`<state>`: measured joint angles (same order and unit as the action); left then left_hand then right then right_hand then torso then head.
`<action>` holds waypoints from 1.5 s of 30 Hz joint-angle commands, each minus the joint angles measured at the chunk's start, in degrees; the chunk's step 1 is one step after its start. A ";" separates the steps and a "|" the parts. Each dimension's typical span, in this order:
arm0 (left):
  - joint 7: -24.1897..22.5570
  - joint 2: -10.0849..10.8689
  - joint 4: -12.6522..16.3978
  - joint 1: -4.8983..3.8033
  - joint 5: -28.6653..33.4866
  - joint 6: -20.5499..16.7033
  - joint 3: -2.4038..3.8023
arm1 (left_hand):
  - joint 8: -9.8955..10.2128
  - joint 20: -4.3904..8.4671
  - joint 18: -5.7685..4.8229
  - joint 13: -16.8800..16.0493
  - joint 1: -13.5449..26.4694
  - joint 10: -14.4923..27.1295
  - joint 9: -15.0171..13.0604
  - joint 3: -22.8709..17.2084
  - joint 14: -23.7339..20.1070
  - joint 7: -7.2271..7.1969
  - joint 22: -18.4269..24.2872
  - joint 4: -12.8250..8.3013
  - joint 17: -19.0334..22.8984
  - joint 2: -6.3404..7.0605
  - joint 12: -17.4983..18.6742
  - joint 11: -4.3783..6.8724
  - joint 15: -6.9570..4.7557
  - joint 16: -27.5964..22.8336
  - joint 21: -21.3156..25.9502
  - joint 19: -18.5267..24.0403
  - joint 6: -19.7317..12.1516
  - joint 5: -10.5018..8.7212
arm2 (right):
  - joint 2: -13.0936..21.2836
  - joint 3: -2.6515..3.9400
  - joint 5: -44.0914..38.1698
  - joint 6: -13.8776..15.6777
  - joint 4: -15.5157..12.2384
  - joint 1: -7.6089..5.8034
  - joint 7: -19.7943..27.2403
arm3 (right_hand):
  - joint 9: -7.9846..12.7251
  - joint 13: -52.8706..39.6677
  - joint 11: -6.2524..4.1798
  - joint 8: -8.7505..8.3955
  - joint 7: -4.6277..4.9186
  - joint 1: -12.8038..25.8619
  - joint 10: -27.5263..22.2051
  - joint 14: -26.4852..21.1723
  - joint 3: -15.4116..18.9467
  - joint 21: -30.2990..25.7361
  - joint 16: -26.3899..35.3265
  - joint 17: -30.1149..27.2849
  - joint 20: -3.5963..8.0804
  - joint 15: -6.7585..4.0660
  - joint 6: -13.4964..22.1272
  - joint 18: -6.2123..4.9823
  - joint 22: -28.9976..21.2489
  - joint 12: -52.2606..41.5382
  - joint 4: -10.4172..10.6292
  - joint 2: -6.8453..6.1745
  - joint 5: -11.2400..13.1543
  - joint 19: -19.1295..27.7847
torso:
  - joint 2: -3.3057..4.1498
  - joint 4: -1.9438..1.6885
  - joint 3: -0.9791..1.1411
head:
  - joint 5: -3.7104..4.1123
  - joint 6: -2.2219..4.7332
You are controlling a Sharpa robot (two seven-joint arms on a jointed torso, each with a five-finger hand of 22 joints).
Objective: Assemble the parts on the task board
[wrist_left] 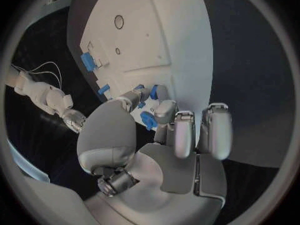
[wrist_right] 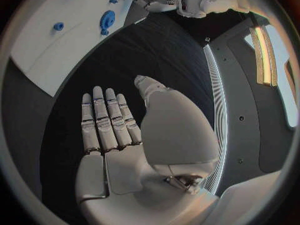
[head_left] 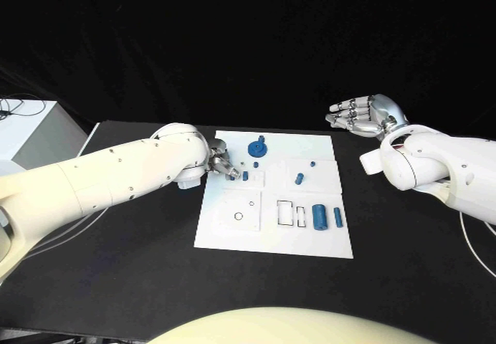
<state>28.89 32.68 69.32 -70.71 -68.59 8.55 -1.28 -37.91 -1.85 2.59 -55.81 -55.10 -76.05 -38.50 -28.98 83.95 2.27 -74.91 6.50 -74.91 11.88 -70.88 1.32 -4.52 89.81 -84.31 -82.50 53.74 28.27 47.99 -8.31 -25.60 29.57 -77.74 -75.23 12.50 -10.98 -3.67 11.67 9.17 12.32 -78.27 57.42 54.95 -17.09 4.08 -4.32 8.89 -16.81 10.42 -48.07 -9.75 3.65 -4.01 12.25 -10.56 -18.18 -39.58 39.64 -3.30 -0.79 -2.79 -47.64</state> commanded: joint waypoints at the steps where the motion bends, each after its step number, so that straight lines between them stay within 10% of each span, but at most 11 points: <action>1: 0.69 0.32 0.01 0.32 -1.00 0.14 -0.10 | 0.32 -0.23 0.27 0.07 -0.47 0.54 0.27 1.43 6.05 0.41 -2.79 0.97 -15.09 0.71 0.28 0.00 0.18 0.19 0.32 0.44 -0.21 -1.57 | 0.04 0.03 -0.20 -0.86 -0.10 0.02 0.73 | 0.05 0.07 0.13 -0.21 2.57 0.15 0.35 -0.46 -0.05 -0.30 0.30 -0.08 0.16 -0.11 -0.37 -0.27 -0.05 0.33 -0.16 0.40 -0.21 0.47 | 0.04 0.01 -0.01 | 0.03 0.03; 12: 0.52 1.64 1.44 0.33 -0.99 -0.48 0.19 | 0.26 -0.33 0.31 0.24 -2.45 0.68 0.80 4.20 6.05 0.48 -2.67 4.55 -15.09 1.04 0.27 -0.10 0.28 0.19 0.49 0.49 -0.09 -6.09 | 0.06 0.03 -0.20 -0.96 -0.08 0.07 0.78 | 0.07 0.07 0.15 -0.24 2.60 0.20 0.33 -0.51 -0.03 -0.34 0.34 -0.12 0.16 -0.09 -0.36 -0.25 -0.07 0.34 -0.14 0.38 -0.21 0.64 | 0.00 0.01 -0.05 | 0.12 0.09; 19: 0.34 2.57 2.67 0.34 -0.72 -1.53 0.78 | -0.12 -0.52 0.41 0.94 -4.52 1.10 1.34 10.86 6.05 0.64 -2.31 10.20 -15.09 1.01 0.51 -0.29 0.45 0.19 0.83 0.73 -0.30 -17.25 | 0.06 0.03 -0.19 -1.01 -0.04 0.15 0.79 | 0.07 0.07 0.15 -0.24 2.60 0.20 0.33 -0.51 -0.03 -0.34 0.34 -0.12 0.16 -0.09 -0.36 -0.25 -0.07 0.34 -0.14 0.38 -0.21 0.64 | -0.01 0.00 -0.04 | 0.20 0.24; 23: 0.21 3.26 3.59 0.35 -0.09 -2.09 1.35 | -0.36 -0.54 0.46 1.32 -5.26 1.31 1.65 15.89 6.05 0.62 -2.21 10.43 -15.09 -0.65 0.62 -0.33 0.51 0.19 0.95 0.81 -0.48 -18.88 | 0.08 0.03 -0.17 -0.98 -0.02 0.21 0.71 | 0.08 0.07 0.16 -0.26 2.61 0.25 0.32 -0.54 -0.01 -0.35 0.37 -0.15 0.15 -0.07 -0.36 -0.23 -0.08 0.34 -0.12 0.37 -0.22 0.64 | -0.02 0.00 -0.03 | 0.31 0.29; 24: 0.17 3.44 3.83 0.37 0.23 -2.29 1.55 | -0.53 -0.63 0.53 1.84 -5.97 1.68 1.77 20.06 6.05 0.72 -1.87 10.30 -15.09 -1.88 0.88 -0.36 0.55 0.19 1.19 1.06 -0.65 -23.90 | 0.09 0.03 -0.16 -0.99 -0.01 0.23 0.69 | 0.08 0.07 0.16 -0.26 2.61 0.25 0.32 -0.54 -0.01 -0.35 0.37 -0.15 0.15 -0.07 -0.36 -0.23 -0.08 0.34 -0.12 0.37 -0.22 0.64 | -0.03 0.00 -0.04 | 0.32 0.30; 25: 0.14 3.59 4.00 0.40 0.54 -2.49 1.74 | -0.74 -0.70 0.54 2.10 -6.97 1.85 1.93 24.05 6.05 0.81 -1.88 10.35 -15.09 -3.32 0.92 -0.43 0.60 0.19 1.22 1.07 -0.84 -24.98 | 0.10 0.03 -0.16 -0.99 -0.01 0.24 0.67 | 0.08 0.07 0.16 -0.26 2.61 0.25 0.32 -0.54 -0.01 -0.35 0.37 -0.15 0.15 -0.07 -0.36 -0.23 -0.08 0.34 -0.12 0.37 -0.22 0.64 | -0.05 0.00 -0.03 | 0.32 0.31; 34: -0.58 5.34 5.93 1.24 5.41 -6.37 4.77 | -1.01 -0.79 0.89 4.17 -7.73 3.17 2.30 30.80 6.05 1.04 -0.41 10.42 -15.09 -5.49 1.96 -0.67 0.73 0.19 2.14 2.11 -1.70 -25.39 | 0.13 0.03 -0.12 -1.11 0.00 0.34 0.55 | 0.08 0.07 0.18 -0.28 2.64 0.28 0.31 -0.57 -0.01 -0.39 0.40 -0.18 0.15 -0.06 -0.36 -0.22 -0.10 0.34 -0.09 0.40 -0.26 0.82 | -0.06 0.01 0.06 | 0.36 0.62; 41: -9.86 6.91 7.49 2.39 6.41 -10.17 7.10 | 0.81 -3.35 5.68 21.67 -20.57 21.20 4.81 28.74 -3.32 5.26 22.10 10.05 1.91 -10.61 14.93 -4.54 4.10 -11.64 17.73 18.55 -11.67 -25.04 | 0.30 0.03 0.05 -1.10 0.04 0.39 0.58 | 0.09 0.07 0.19 -0.30 2.66 0.31 0.30 -0.61 -0.02 -0.41 0.43 -0.22 0.15 -0.04 -0.36 -0.20 -0.10 0.34 -0.08 0.42 -0.31 0.84 | -0.01 -0.04 0.06 | 0.74 1.09; 45: -16.69 6.56 7.16 2.60 4.35 -13.21 7.39 | 3.78 -4.60 7.30 26.93 -31.66 25.55 9.82 15.97 -8.36 6.70 31.42 10.37 8.91 -6.33 20.35 -5.81 5.35 -16.56 26.18 24.10 -13.19 -25.14 | 0.29 0.03 0.11 -1.09 0.17 0.41 0.69 | 0.10 0.07 0.21 -0.32 2.67 0.27 0.25 -0.64 -0.04 -0.44 0.44 -0.24 0.15 -0.02 -0.34 -0.19 -0.12 0.36 -0.11 0.43 -0.35 0.95 | 0.01 -0.02 0.00 | 0.78 1.28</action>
<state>21.29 39.52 76.47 -68.14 -63.51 -0.15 6.01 -34.40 -6.39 8.86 -29.47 -85.92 -50.92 -29.21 -11.68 76.15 8.89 -44.42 16.90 -66.69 5.10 -51.04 -4.34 0.72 73.70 -58.94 -58.99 40.74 3.14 48.28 -8.31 -25.51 29.30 -77.59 -74.85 12.46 -10.93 -3.67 11.67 9.17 12.31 -78.27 57.42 54.53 -17.09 3.86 -4.10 8.72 -16.60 10.43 -48.07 -9.76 3.61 -4.00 12.25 -10.56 -18.18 -38.96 39.61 -3.32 -0.73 -2.05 -46.53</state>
